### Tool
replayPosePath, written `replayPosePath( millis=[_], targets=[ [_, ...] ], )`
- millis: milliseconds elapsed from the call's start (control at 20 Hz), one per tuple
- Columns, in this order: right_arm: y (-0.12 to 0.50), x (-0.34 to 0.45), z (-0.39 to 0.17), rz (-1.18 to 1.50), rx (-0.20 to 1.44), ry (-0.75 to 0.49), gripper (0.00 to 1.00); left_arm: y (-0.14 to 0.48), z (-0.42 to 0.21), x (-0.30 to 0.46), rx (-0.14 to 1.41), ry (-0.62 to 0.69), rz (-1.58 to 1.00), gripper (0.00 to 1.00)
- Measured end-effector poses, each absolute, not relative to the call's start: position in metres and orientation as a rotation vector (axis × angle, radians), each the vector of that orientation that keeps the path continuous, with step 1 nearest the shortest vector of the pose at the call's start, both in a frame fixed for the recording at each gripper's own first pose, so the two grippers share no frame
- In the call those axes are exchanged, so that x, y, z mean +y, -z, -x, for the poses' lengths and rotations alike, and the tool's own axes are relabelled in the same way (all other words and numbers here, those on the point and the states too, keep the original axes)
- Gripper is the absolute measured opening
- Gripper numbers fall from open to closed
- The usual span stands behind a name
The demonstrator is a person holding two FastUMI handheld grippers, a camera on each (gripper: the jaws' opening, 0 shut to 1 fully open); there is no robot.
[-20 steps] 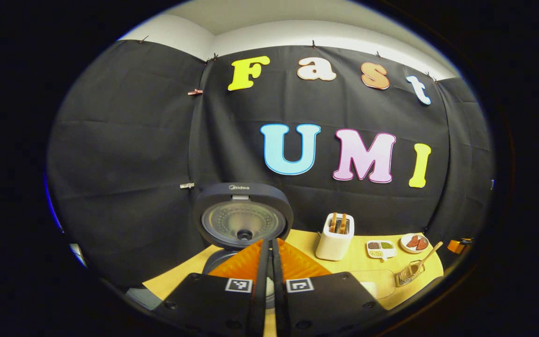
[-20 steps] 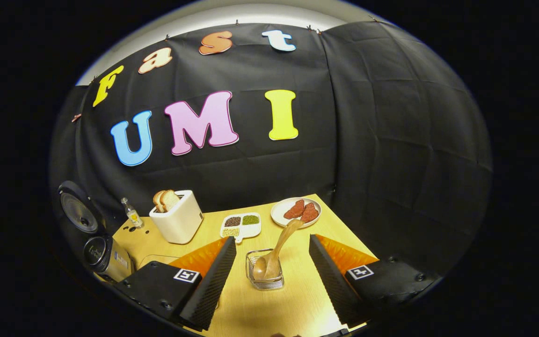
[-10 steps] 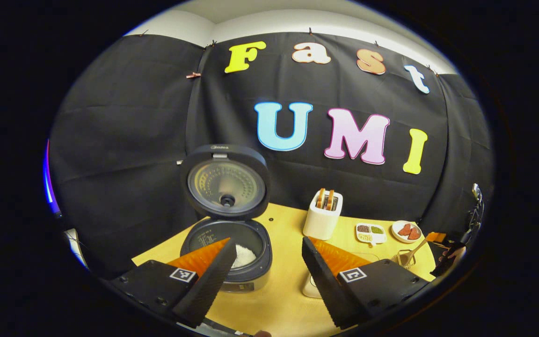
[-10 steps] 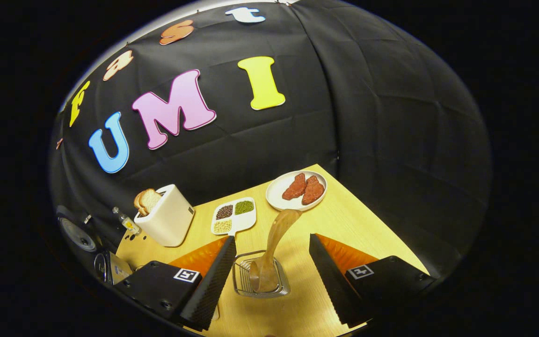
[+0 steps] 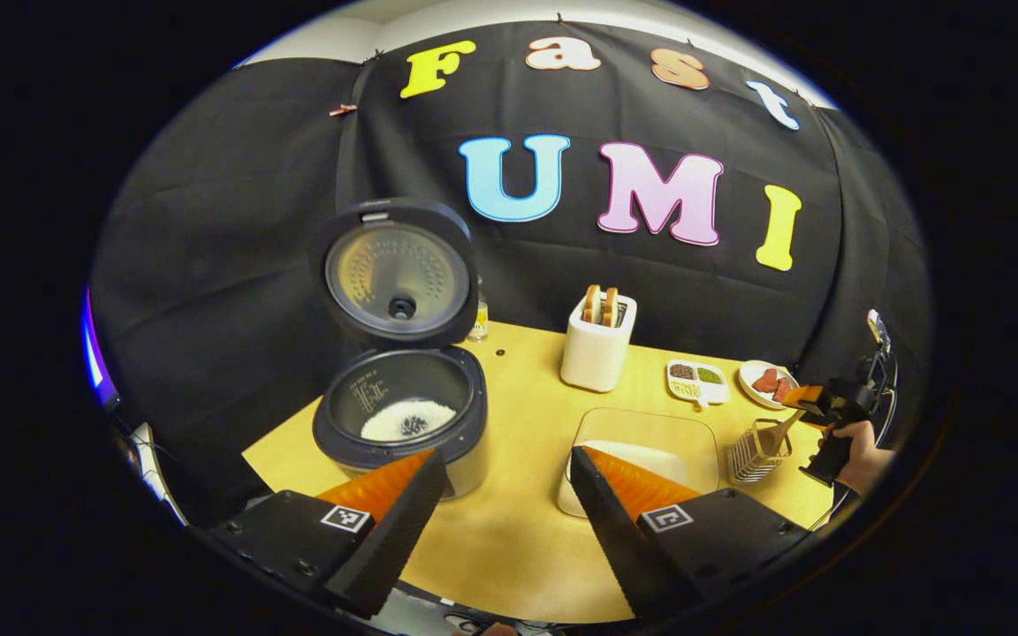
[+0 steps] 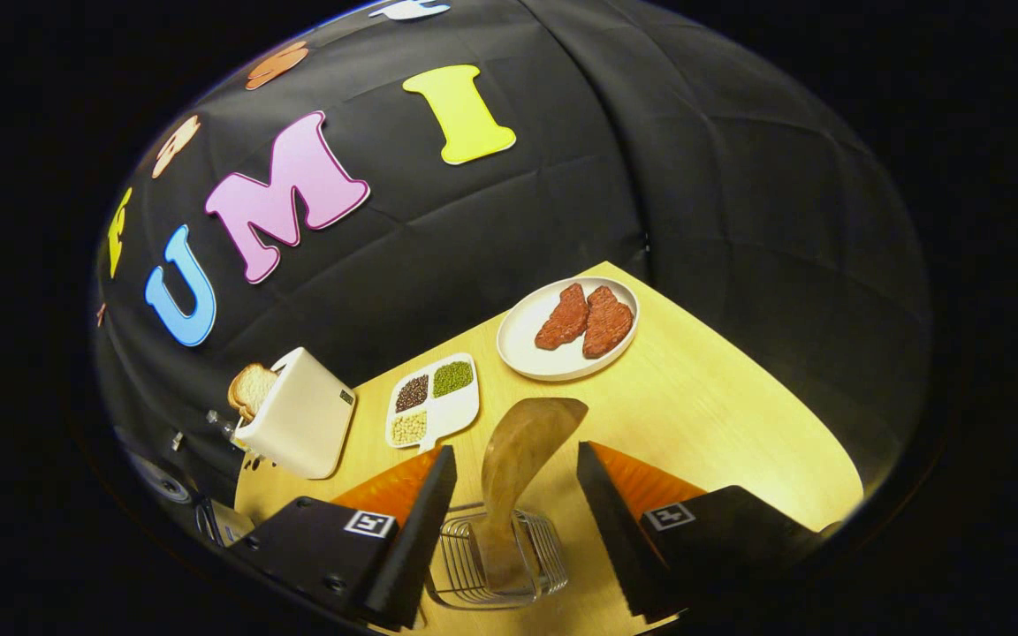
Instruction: Close the left gripper, press the button to open the rice cooker; take a wooden spoon from the chopstick holder with the right hand, scoop a spoonful of rice and pour it into the rice cooker, then put the wooden spoon back into the chopstick holder.
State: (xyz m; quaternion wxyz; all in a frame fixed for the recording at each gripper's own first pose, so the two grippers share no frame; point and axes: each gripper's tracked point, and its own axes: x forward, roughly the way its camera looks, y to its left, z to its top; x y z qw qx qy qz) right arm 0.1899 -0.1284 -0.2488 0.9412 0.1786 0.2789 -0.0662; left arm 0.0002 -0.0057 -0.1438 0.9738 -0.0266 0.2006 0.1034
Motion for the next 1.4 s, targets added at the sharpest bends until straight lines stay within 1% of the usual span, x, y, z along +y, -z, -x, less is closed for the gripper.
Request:
replayPosePath(
  millis=[50,100,150,200,250,300,450,550,800,950,1050,1200,1400],
  targets=[
    [0.251,-0.129,-0.194,-0.367,0.573,0.139,0.74,0.147,0.001,-0.008,0.412,-0.210,0.058,0.96],
    [0.251,-0.128,-0.197,-0.381,0.572,0.136,0.67,0.151,0.000,-0.011,0.418,-0.211,0.063,0.96],
    [0.251,-0.123,-0.199,-0.402,0.576,0.125,0.53,0.153,0.000,-0.013,0.424,-0.208,0.070,0.96],
    [0.247,-0.119,-0.193,-0.420,0.592,0.114,0.42,0.154,0.000,-0.015,0.426,-0.205,0.078,0.96],
    [0.248,-0.125,-0.195,-0.425,0.607,0.143,0.34,0.154,-0.001,-0.016,0.426,-0.201,0.084,0.95],
    [0.248,-0.122,-0.190,-0.441,0.608,0.135,0.23,0.155,-0.003,-0.017,0.425,-0.195,0.088,0.96],
    [0.240,-0.115,-0.188,-0.428,0.597,0.116,0.19,0.157,-0.008,-0.017,0.433,-0.177,0.090,0.96],
    [0.217,-0.113,-0.189,-0.419,0.545,0.099,0.17,0.151,-0.011,-0.013,0.420,-0.175,0.085,0.96],
    [0.161,-0.098,-0.180,-0.372,0.444,0.075,0.17,0.144,-0.006,-0.009,0.390,-0.143,0.101,0.96],
    [0.122,-0.063,-0.169,-0.386,0.396,0.012,0.17,0.141,-0.001,-0.001,0.383,-0.125,0.087,0.95],
    [0.110,-0.032,-0.160,-0.403,0.395,-0.045,0.17,0.137,0.003,0.004,0.362,-0.099,0.055,0.95],
    [0.105,0.005,-0.148,-0.363,0.391,-0.095,0.17,0.137,0.008,0.015,0.350,-0.067,0.038,0.95],
    [0.108,0.054,-0.137,-0.345,0.386,-0.145,0.17,0.146,0.020,0.040,0.367,-0.059,0.129,0.96]
  ],
)
